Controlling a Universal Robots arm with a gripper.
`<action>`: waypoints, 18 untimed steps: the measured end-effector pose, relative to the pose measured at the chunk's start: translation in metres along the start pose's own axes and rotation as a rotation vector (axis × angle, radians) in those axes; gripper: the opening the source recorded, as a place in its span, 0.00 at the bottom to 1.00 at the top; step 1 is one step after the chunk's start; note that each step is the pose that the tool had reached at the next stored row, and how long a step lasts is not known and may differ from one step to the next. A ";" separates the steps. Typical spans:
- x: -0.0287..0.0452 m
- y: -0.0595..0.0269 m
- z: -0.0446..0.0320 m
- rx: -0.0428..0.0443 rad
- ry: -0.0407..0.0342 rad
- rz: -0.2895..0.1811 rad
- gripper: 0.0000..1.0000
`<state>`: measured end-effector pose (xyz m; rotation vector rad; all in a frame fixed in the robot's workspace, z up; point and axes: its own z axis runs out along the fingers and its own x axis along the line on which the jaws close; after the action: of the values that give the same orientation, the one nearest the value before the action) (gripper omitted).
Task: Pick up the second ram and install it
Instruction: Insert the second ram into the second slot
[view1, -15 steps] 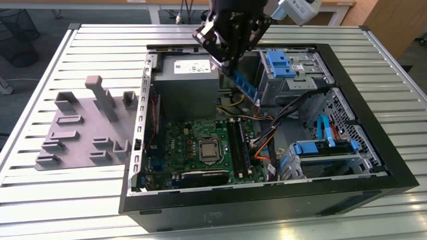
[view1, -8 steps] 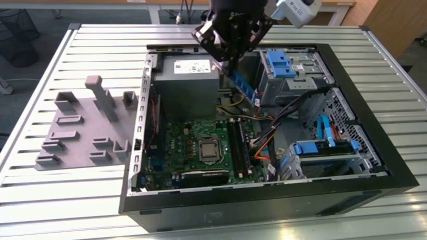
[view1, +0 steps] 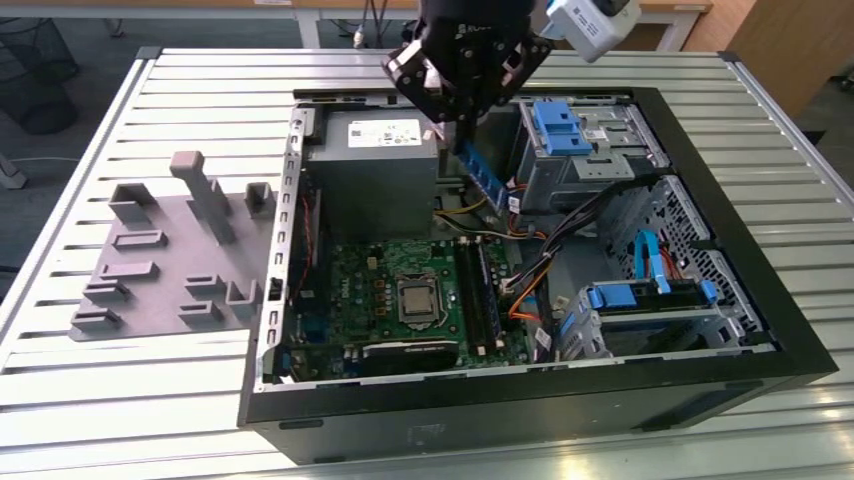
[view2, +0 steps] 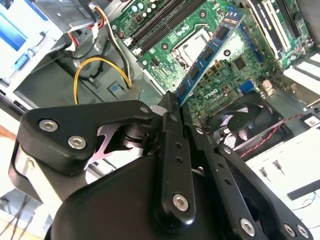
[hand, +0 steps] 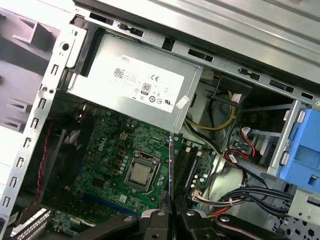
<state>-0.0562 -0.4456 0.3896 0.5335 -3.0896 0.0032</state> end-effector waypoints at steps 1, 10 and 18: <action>0.0000 0.0000 0.0000 0.0003 0.0002 0.013 0.14; -0.0001 0.0003 0.0006 0.0023 0.0013 0.127 0.14; -0.0002 0.0006 0.0011 0.0038 0.0022 0.235 0.14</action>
<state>-0.0562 -0.4450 0.3885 0.1671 -3.1296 0.0109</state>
